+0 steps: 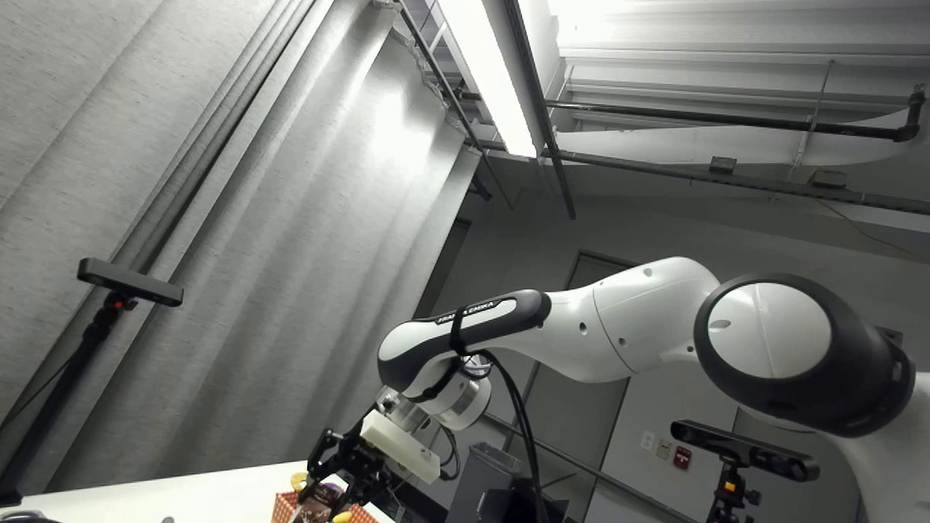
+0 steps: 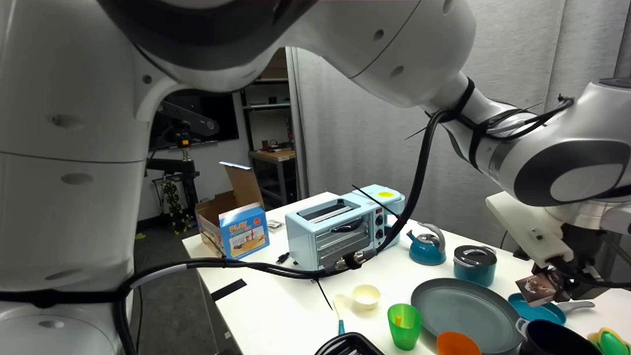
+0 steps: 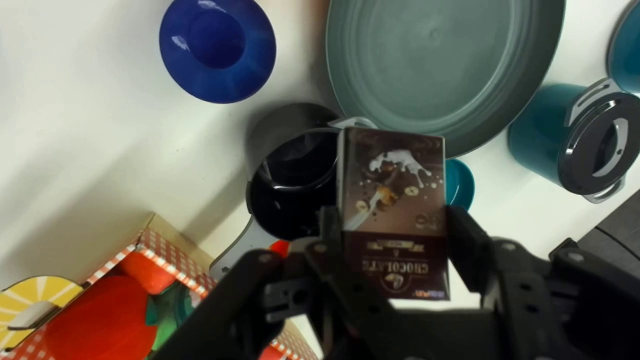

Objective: Put the box in the pot

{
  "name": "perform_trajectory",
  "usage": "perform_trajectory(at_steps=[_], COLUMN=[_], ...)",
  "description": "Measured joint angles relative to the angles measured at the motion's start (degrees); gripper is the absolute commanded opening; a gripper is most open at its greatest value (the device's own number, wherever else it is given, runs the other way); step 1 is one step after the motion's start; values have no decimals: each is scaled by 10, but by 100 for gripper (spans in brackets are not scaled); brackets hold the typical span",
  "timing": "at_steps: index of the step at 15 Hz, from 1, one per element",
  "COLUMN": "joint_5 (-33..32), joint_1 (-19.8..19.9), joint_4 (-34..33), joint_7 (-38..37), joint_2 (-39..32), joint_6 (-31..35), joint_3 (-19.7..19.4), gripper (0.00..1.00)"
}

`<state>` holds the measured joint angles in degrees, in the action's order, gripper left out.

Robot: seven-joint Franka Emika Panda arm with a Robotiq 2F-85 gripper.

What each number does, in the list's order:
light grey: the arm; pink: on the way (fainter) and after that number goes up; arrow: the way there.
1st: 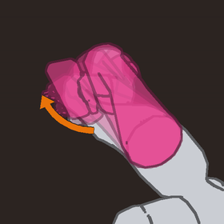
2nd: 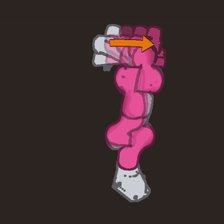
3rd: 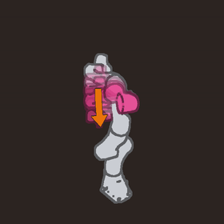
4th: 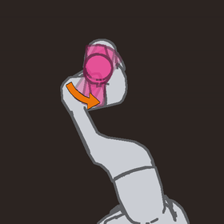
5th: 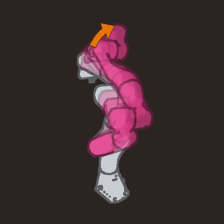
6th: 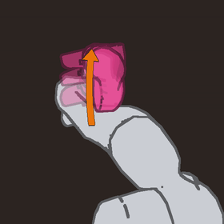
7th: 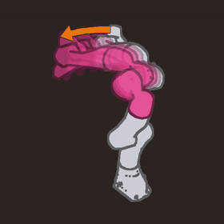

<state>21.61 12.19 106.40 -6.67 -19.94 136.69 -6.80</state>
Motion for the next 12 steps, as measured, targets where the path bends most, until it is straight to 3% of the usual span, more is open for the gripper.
perform_trajectory(at_steps=[12], joint_5=[0], joint_1=[2], joint_4=[-58], joint_7=[0], joint_2=[-61], joint_6=[0], joint_3=[1], gripper=[30])
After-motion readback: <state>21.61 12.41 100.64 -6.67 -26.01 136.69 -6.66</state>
